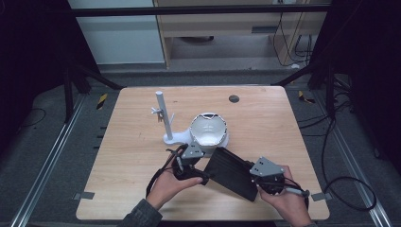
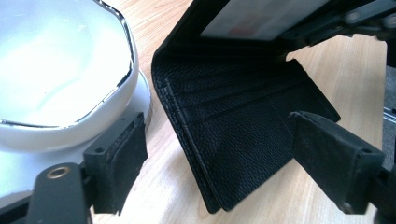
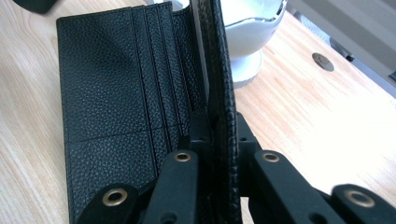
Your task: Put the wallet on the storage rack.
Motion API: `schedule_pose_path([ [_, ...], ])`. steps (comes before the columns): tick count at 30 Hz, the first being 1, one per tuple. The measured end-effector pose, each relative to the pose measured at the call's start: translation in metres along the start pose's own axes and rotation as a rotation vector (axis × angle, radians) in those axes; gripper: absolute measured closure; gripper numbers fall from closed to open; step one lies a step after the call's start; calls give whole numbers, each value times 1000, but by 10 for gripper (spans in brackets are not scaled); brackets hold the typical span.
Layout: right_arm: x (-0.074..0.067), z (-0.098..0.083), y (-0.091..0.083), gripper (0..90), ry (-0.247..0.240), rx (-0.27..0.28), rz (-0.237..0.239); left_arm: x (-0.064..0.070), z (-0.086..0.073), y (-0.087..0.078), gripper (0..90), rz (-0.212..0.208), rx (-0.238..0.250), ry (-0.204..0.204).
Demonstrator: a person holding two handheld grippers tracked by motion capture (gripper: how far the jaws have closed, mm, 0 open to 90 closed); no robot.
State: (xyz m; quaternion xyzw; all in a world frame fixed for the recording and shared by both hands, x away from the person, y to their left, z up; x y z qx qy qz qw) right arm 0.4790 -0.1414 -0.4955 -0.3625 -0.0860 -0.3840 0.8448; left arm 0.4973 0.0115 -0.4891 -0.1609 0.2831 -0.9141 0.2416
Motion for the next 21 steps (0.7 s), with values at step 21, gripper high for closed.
schedule_pose_path([
  [21, 11, 20, -14, 842, 36, 158, 29, -2, 19, 0, 158, -6, 8, 14],
])
Point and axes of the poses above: each handheld gripper's, and its own axes: y roughly forward along the jaws, z roughly out of its top, x roughly to its right, the point moved 10 cm from there along y, roughly forward along the jaws, and after that the axes turned 7 degrees about -y, right-handed, at the moved point
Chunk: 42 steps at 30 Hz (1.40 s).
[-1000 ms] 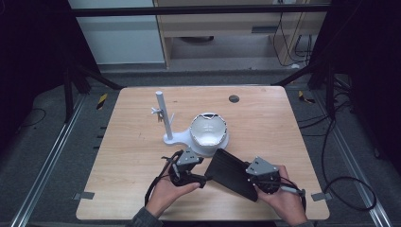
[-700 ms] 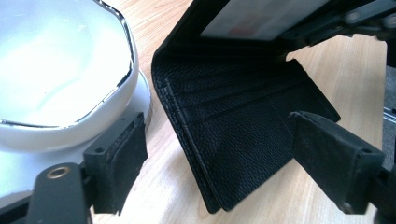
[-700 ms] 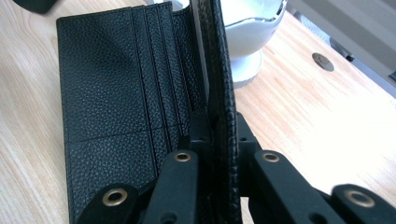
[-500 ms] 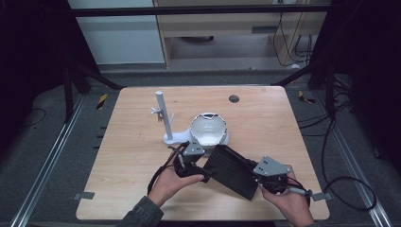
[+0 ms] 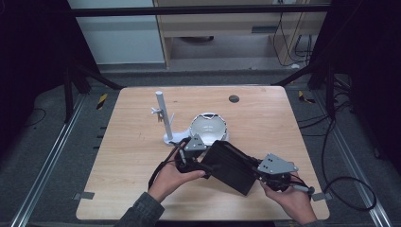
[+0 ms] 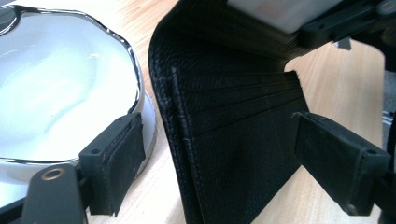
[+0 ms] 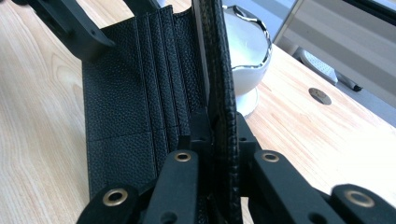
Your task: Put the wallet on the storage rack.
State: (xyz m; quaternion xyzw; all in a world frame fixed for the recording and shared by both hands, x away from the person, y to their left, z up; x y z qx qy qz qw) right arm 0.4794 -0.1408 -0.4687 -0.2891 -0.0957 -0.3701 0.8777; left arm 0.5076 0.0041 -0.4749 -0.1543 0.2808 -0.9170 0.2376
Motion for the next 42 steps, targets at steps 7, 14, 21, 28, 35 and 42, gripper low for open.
schedule_pose_path([
  [7, 3, 5, -3, 842, 7, 22, -5, -6, -2, 8, 206, -32, -52, -49],
  [14, 4, 5, -4, 841, 5, 31, 4, -4, 0, 6, 578, -66, -77, -55],
  [21, -1, -2, -5, 819, 11, 29, 25, 8, 14, -11, 788, -145, -60, -114],
  [28, -9, -14, -1, 527, 58, 7, 68, 13, 32, -24, 808, -86, -57, -76],
  [35, -17, -38, 7, 228, 117, -42, 112, 8, 57, -41, 809, -21, -66, -62],
  [42, -9, -60, 11, 140, 253, -76, 74, 3, 79, -62, 808, 14, -45, -63],
])
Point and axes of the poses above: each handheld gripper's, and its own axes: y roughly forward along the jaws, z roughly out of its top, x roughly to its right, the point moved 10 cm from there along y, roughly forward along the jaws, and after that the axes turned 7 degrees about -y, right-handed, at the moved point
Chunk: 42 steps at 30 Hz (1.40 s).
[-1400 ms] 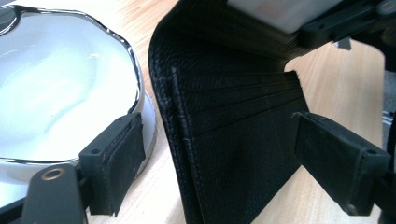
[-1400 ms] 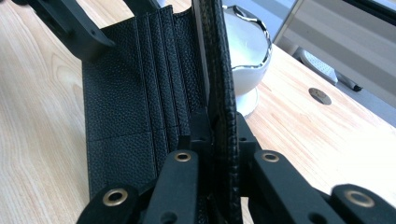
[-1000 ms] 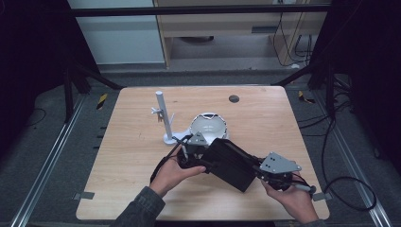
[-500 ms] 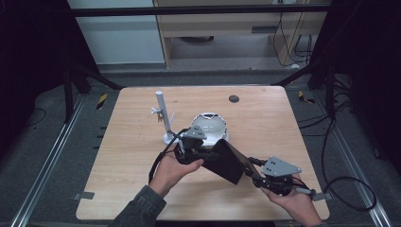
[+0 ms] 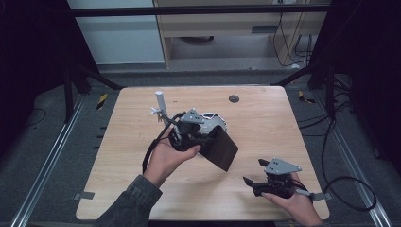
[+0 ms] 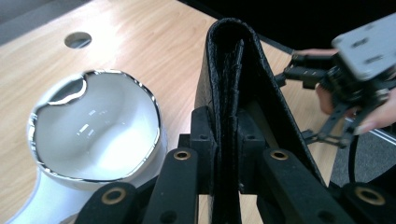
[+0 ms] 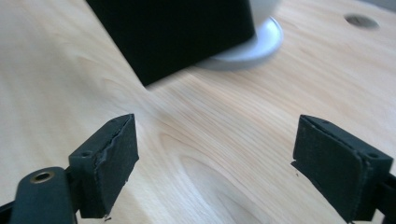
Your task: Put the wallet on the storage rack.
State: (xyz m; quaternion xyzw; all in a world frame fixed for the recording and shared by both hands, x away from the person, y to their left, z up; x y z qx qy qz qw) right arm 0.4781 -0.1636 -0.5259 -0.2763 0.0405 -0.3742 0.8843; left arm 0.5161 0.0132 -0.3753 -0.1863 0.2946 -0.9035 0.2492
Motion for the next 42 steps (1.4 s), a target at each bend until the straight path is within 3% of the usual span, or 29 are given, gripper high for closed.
schedule_pose_path([
  [6, 24, -18, 5, 124, 75, -66, -125, -7, 21, -15, 808, 20, 40, -15],
  [16, 46, -28, 0, 120, 145, -85, -212, -15, 39, -30, 808, 48, 66, -23],
  [26, 54, -40, 1, 116, 187, -136, -239, -30, 45, -34, 808, 83, 76, -31],
  [42, 54, -42, 0, 115, 183, -147, -245, -53, 46, -39, 808, 133, 95, -66],
])
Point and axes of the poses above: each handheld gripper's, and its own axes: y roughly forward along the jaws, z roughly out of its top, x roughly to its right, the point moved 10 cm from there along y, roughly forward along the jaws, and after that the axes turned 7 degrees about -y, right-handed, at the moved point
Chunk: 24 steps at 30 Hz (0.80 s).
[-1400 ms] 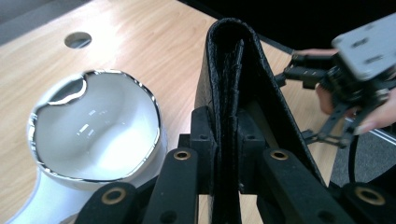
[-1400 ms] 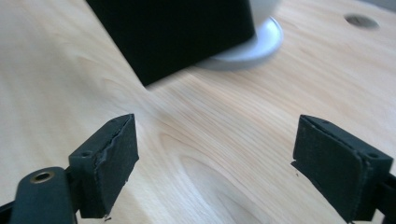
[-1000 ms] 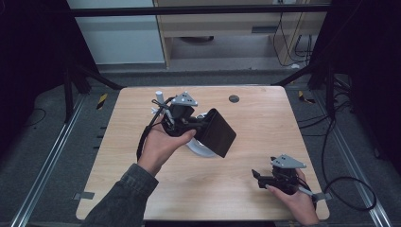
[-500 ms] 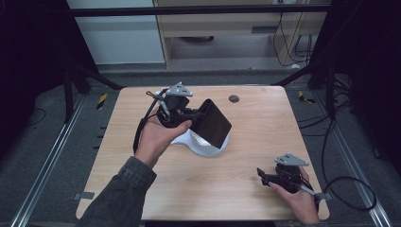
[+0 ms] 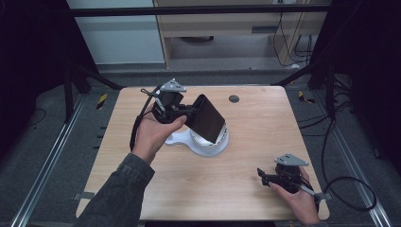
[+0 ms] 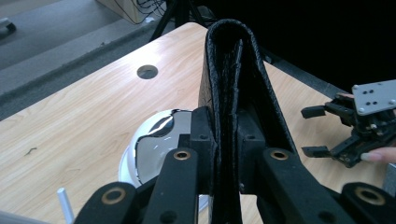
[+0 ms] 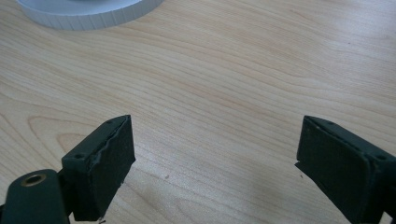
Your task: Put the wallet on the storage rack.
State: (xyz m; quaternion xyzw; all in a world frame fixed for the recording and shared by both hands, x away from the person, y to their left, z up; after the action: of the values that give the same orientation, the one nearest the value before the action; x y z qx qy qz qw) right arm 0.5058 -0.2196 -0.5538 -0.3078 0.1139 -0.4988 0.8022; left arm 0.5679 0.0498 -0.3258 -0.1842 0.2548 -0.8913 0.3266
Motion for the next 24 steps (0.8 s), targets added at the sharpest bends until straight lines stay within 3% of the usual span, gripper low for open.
schedule_pose_path([
  [6, 1, -1, 0, 115, 1, -1, -1, -8, 0, 2, 808, 16, 0, -12],
  [11, 1, -1, 1, 115, 6, -6, -1, -11, -2, 10, 808, 40, -12, 2],
  [18, 2, -1, 4, 116, 12, -5, 1, -11, -3, 20, 808, 29, -17, 3],
  [24, 7, -3, 1, 116, 31, -1, -4, -14, -9, 28, 808, 49, -37, 12],
])
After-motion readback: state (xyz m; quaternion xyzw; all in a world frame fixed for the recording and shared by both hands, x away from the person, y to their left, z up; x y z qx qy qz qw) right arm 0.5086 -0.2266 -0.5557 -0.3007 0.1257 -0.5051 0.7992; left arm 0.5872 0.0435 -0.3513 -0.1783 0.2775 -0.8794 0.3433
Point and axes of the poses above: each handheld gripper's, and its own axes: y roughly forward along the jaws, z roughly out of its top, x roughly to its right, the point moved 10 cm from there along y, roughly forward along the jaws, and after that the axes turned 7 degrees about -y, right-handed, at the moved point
